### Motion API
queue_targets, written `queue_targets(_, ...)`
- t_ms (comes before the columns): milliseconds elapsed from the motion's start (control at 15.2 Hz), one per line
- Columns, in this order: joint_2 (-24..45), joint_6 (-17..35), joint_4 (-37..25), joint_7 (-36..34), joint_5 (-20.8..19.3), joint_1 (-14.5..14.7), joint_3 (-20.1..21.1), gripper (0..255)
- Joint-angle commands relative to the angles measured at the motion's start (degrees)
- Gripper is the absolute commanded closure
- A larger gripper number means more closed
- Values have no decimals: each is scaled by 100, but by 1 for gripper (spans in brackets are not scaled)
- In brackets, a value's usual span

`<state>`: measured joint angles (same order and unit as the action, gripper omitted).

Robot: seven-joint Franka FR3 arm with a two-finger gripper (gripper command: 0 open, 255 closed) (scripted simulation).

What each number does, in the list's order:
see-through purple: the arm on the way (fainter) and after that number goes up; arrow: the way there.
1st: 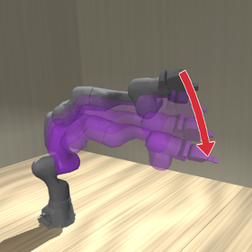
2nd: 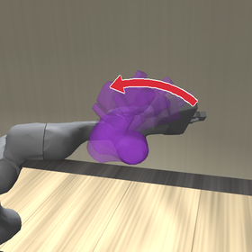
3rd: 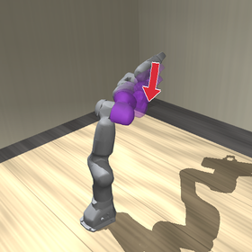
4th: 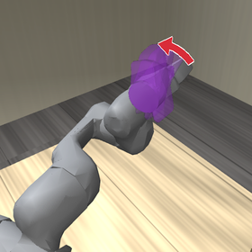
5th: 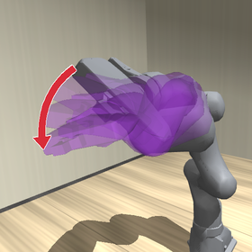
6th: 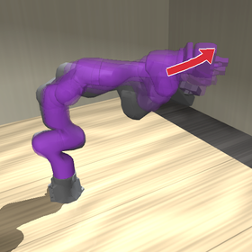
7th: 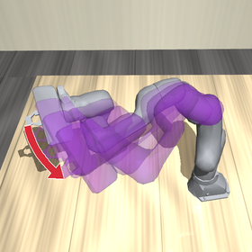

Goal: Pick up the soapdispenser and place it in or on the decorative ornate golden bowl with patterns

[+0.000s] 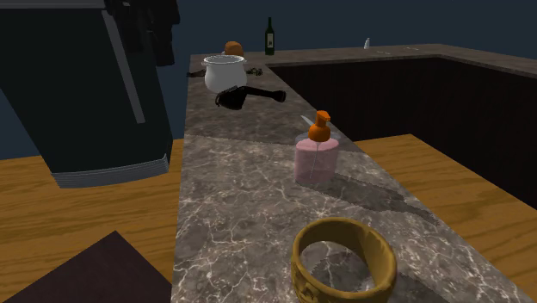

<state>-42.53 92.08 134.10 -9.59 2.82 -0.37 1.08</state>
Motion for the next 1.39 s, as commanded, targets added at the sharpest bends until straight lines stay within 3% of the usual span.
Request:
queue_targets(0, 0, 0, 0, 0, 0, 0, 0, 0)
queue_targets(660, 1888, 1588, -301, -24, -88, -160, -83, 0)
queue_targets(1320, 4002, 2645, -1358, -64, -127, -289, -193, 0)
